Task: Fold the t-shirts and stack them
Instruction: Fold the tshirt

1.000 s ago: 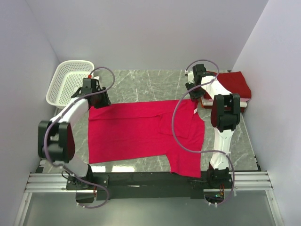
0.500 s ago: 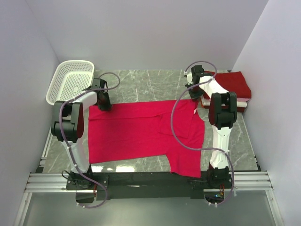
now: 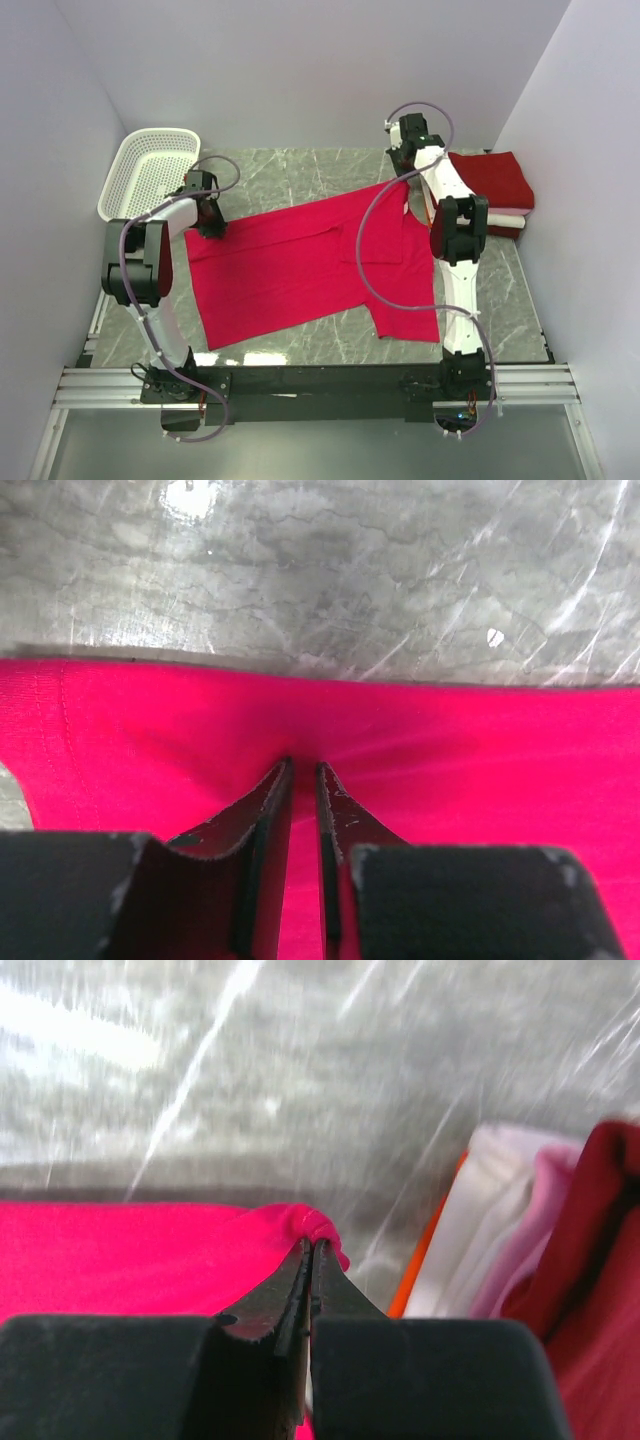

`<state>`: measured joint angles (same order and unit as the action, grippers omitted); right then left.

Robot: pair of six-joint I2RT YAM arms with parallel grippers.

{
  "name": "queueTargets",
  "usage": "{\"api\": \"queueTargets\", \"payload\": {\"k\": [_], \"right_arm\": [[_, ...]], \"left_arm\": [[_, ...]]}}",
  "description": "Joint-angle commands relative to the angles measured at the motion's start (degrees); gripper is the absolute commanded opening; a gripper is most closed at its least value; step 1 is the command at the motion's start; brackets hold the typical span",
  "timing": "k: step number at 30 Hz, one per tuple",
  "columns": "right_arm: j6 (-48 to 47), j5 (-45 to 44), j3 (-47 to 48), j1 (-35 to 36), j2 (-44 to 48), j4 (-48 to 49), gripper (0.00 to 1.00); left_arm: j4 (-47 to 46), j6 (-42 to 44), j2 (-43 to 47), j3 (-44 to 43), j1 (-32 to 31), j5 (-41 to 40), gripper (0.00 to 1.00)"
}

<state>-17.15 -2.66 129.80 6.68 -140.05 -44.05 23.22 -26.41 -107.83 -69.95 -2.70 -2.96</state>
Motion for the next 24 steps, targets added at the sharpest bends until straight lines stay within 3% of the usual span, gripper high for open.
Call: {"api": "queueTargets", "payload": {"k": [1, 5, 6, 8, 9, 10, 12, 13, 15, 16, 18, 19, 21, 23, 24], "right_arm": [[-1.31, -5.69, 5.10, 0.79, -2.07, 6.34, 0.00], [-2.01, -9.03, 10.12, 1.67, -4.35, 12.05, 0.00], [-2.19, -10.16, 10.47, 1.76, -4.18, 13.37, 0.16], [-3.85, -10.09, 10.65, 2.46, -2.87, 14.79, 0.39], [-4.38, -8.00, 10.04, 2.81, -0.16, 14.35, 0.56], [-4.82, -6.24, 8.82, 3.34, 2.12, 13.74, 0.61], [-6.31, -1.94, 1.80, 3.78, 11.05, 13.21, 0.68], [-7.28, 5.13, -1.01, 4.13, 14.68, 11.90, 0.69], [-11.40, 13.59, -9.60, 4.75, 25.11, 7.61, 0.70], [-13.77, 22.78, -12.43, 4.84, 28.66, 5.49, 0.71], [-20.97, 32.84, -21.74, 4.84, 38.82, -0.64, 0.71], [-24.48, 42.11, -25.52, 4.58, 42.37, -3.12, 0.71], [-39.75, 48.59, -38.17, 4.40, 52.79, -12.05, 0.72], [-57.10, 53.52, -51.66, 4.40, 59.77, -17.62, 0.72], [-60.86, 53.54, -56.36, 4.48, 66.59, -19.82, 0.73]], "left_arm": [[-1.51, -2.58, 2.27, 0.78, 0.33, -2.22, 0.22], [-3.35, -3.03, 3.93, 0.17, 0.33, -2.40, 0.22], [-4.32, -2.77, 5.34, 0.17, 0.24, -1.53, 0.22], [-7.48, -1.37, 12.33, 0.78, 0.15, 0.23, 0.29], [-8.53, -0.75, 15.51, 1.04, -0.37, 1.37, 0.34], [-9.68, 1.08, 18.77, 1.31, -0.90, 1.55, 0.48], [-9.08, 3.20, 28.35, 1.14, -2.56, 1.47, 0.62], [-8.20, 3.65, 31.25, 1.05, -2.92, 2.51, 0.76], [-5.39, 2.25, 39.16, 2.27, -2.84, 5.41, 0.90], [-4.60, -0.37, 41.62, 3.41, -2.84, 9.51, 0.99], [-3.63, -3.63, 48.83, 8.76, -2.75, 14.36, 1.00], [-3.01, -7.04, 51.03, 10.61, -2.75, 18.22, 1.00], [-0.30, -11.62, 56.49, 15.88, -2.92, 20.97, 0.99], [3.39, -17.95, 60.35, 19.57, -3.36, 22.81, 0.93], [8.45, -19.80, 61.41, 20.46, -5.28, 22.04, 0.85]]}}
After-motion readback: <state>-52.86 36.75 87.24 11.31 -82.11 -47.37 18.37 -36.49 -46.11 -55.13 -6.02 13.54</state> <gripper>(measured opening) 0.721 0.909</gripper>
